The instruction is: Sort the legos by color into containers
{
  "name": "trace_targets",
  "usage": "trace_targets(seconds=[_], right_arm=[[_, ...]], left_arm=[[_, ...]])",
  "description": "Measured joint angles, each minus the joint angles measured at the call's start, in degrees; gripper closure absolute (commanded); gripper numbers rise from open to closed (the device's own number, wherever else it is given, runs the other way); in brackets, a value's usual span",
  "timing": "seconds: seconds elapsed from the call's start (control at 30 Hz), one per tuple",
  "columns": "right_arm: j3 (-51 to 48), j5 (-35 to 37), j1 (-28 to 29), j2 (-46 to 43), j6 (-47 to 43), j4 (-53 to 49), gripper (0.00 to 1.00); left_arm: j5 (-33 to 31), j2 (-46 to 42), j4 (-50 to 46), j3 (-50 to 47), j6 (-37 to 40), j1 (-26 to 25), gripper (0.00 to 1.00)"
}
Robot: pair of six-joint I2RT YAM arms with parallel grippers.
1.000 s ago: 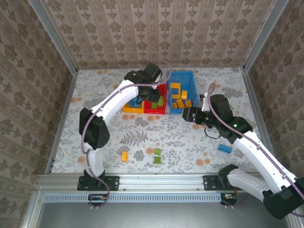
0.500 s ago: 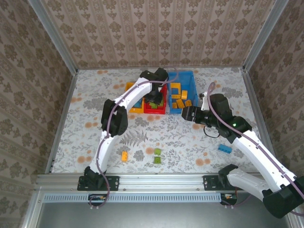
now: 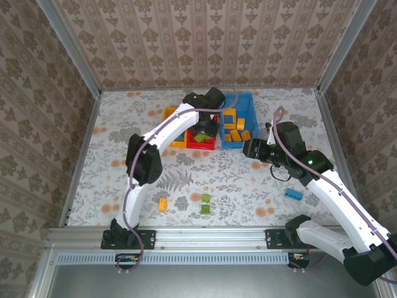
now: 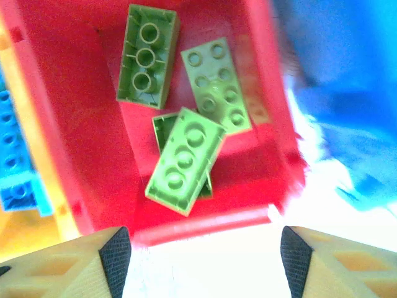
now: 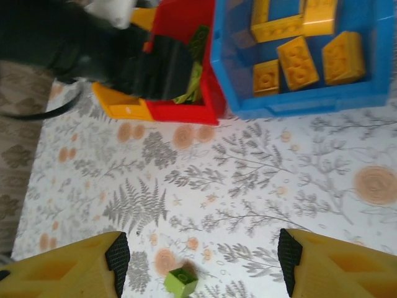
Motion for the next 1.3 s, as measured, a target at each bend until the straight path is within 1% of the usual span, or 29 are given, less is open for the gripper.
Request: trace_targets(seconds=[0.07, 0.13, 0.17, 0.23, 0.37, 0.43, 0.57, 0.73, 0.87, 1.13, 1.3], right_arm=[[2.56, 4.96, -0.55, 0.0, 1.33, -4.59, 0.32], [5.01, 9.14, -1.4, 0.0, 3.28, -9.25, 0.32], [6.71, 11.74, -2.03, 0.11, 4.87, -12.44, 0.32], [9.81, 15.58, -3.1, 0.42, 8.0, -17.9, 0.32], [15.65, 20.87, -4.5, 0.66, 13.33, -27.08, 0.32], [18.45, 22.18, -4.96, 0.87, 14.86, -30.21, 0.32], [25.2, 23.8, -5.79, 2.49, 16.33, -34.73, 0.32], [31.54, 24.09, -6.38, 4.52, 16.35, -37.68, 0.31], [33.16, 23.89, -7.06, 4.72, 15.47, -39.17, 0.3], [32.83, 20.76, -8.55, 3.91, 13.75, -40.28, 0.3], [32.15, 18.99, -9.16, 2.47, 13.07, -40.33, 0.3]], left_arm=[[2.29, -6.95, 4.39, -5.97, 1.6, -2.14, 0.26], [6.58, -12.48, 9.38, -11.08, 3.82, -4.24, 0.26], [9.53, -14.64, 12.35, -13.35, 5.22, -5.55, 0.26], [14.53, -15.96, 17.42, -15.98, 7.74, -7.93, 0.26], [22.95, -12.7, 29.18, -21.14, 12.87, -12.48, 0.24], [26.23, -10.12, 33.97, -23.39, 15.19, -14.32, 0.23], [30.69, -3.08, 42.77, -23.82, 19.28, -17.79, 0.21], [32.76, 5.11, 50.86, -21.31, 22.69, -21.94, 0.19], [32.79, 10.8, 55.76, -18.58, 24.3, -24.9, 0.18], [31.63, 16.09, 60.37, -14.4, 26.77, -28.5, 0.16], [30.93, 18.82, 61.53, -10.93, 26.93, -29.27, 0.2]])
